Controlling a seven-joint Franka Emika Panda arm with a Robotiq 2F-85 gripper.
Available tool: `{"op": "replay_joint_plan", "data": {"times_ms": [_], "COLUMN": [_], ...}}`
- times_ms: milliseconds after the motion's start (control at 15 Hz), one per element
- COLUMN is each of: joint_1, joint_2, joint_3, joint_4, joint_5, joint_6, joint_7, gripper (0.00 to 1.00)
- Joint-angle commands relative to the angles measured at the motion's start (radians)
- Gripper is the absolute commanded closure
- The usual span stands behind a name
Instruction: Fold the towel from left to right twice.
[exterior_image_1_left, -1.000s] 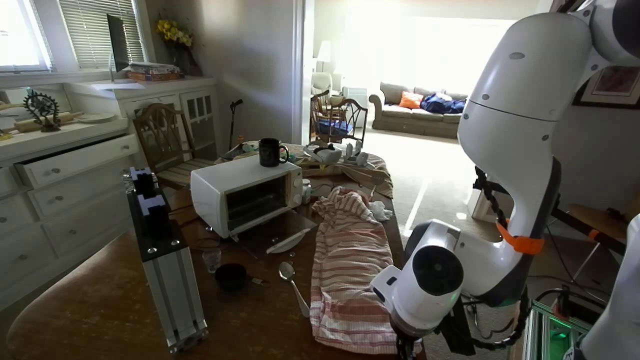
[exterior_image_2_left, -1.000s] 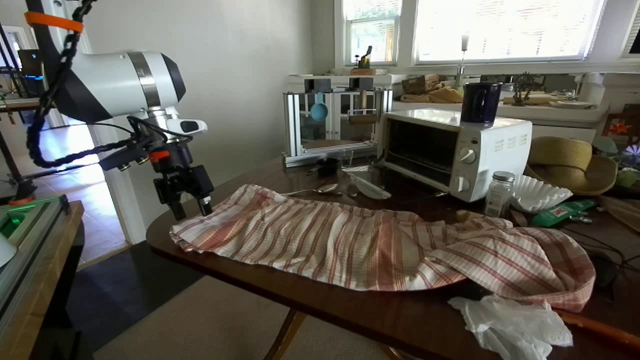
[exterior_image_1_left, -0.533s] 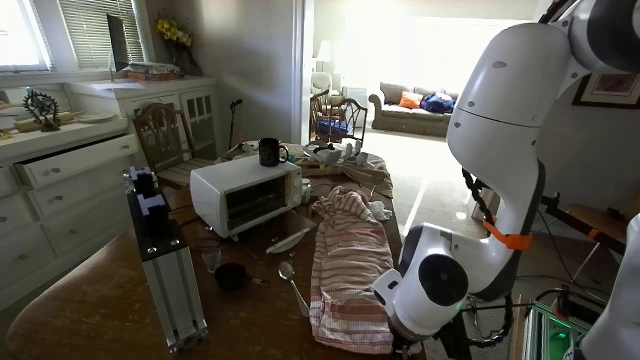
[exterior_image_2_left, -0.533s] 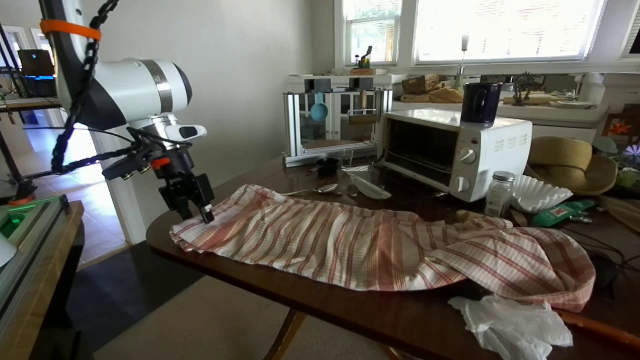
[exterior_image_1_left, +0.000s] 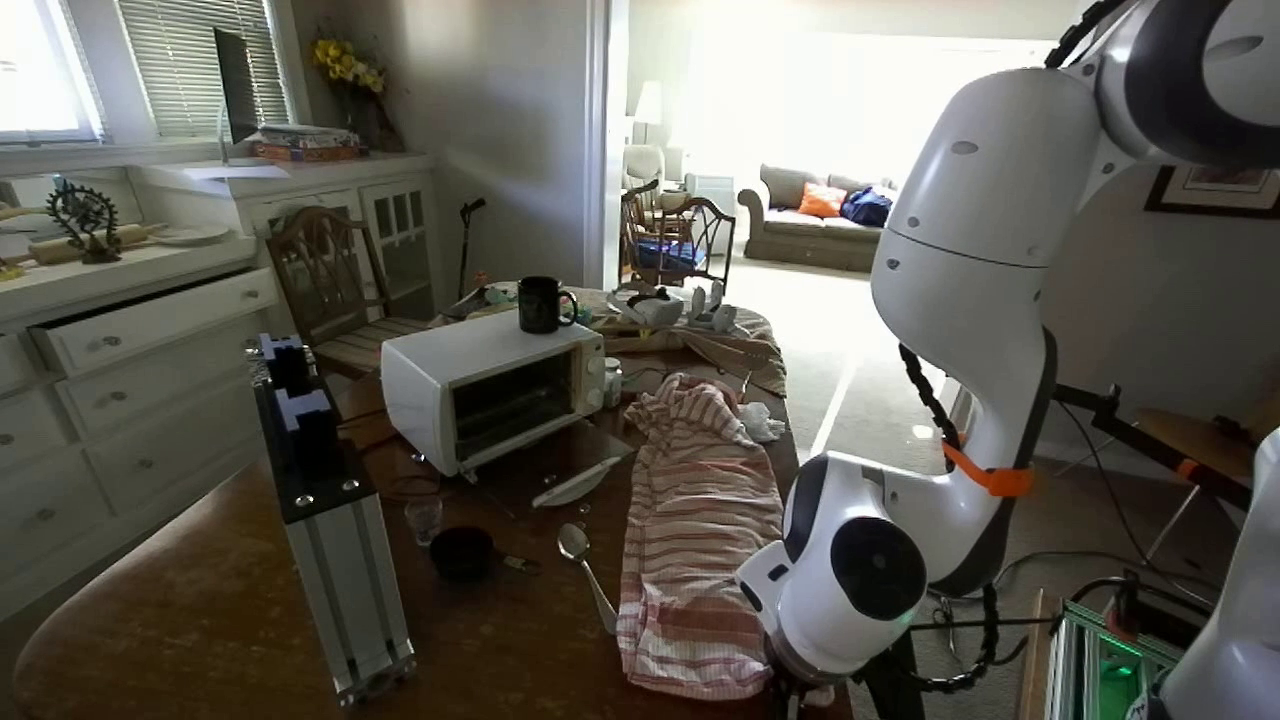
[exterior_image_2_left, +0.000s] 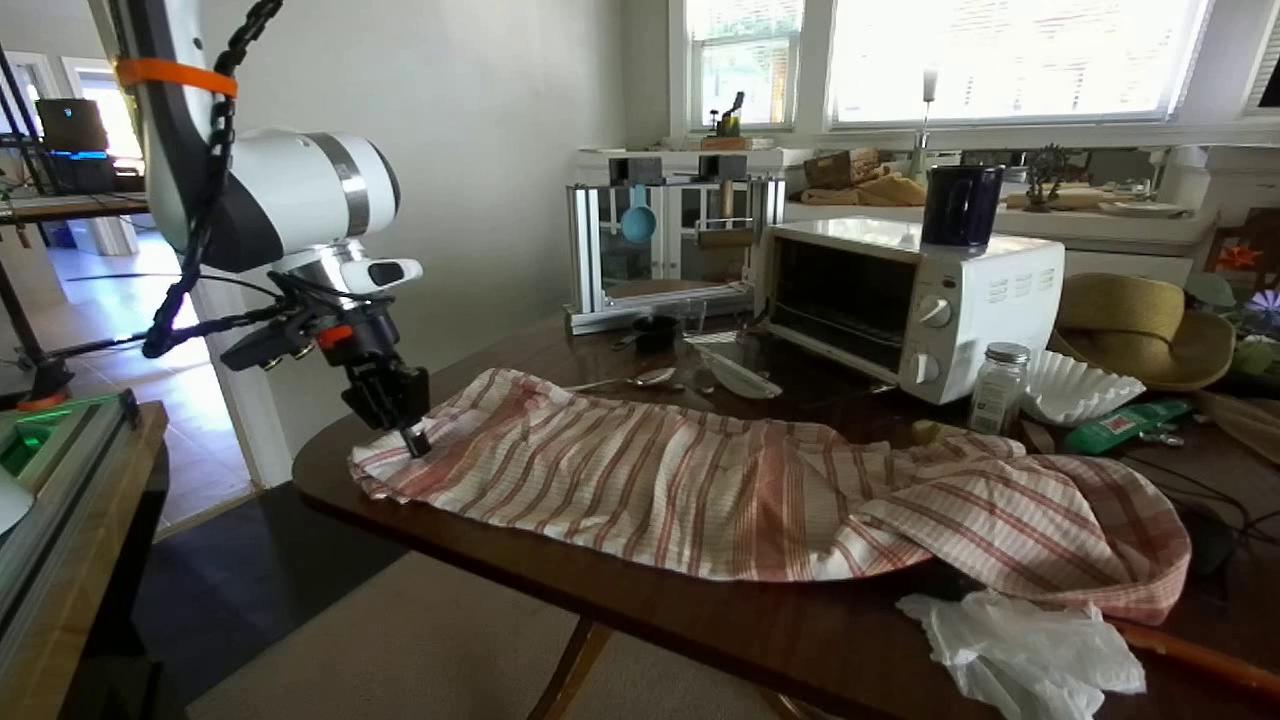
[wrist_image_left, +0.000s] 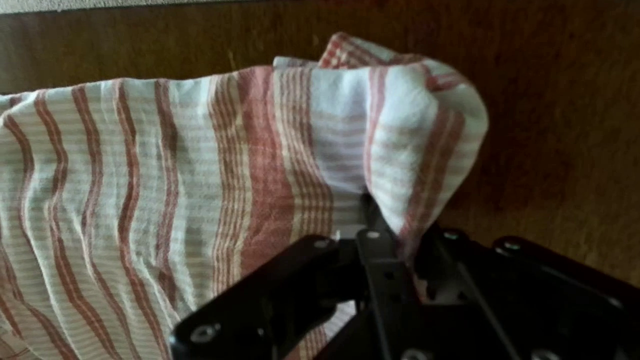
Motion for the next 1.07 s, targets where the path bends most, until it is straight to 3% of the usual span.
{"op": "replay_joint_plan", "data": {"times_ms": [0,133,200,467,733,1000], "joint_1": [-0.022,-0.038,-0.101,-0.135,-0.287,-0.439], "joint_2": [0.011,-0.01,-0.01,-0.047,-0.101,-0.163], "joint_3": [-0.02,-0.032,0.013,0.055,0.272,0.516], "joint_4": [0.018,0.009,0.001,-0.043,-0.063,-0.016], "joint_5": [0.1,0.243,0.305,0.592,0.901,1.214], "joint_6": [0.059,0.098,0.117,0.182,0.134,-0.003], "joint_7": [-0.106,-0.249,-0.33,-0.619,-0.889,-1.119], "gripper": [0.97,0.97,0.97,0.97,0.97,0.97]}}
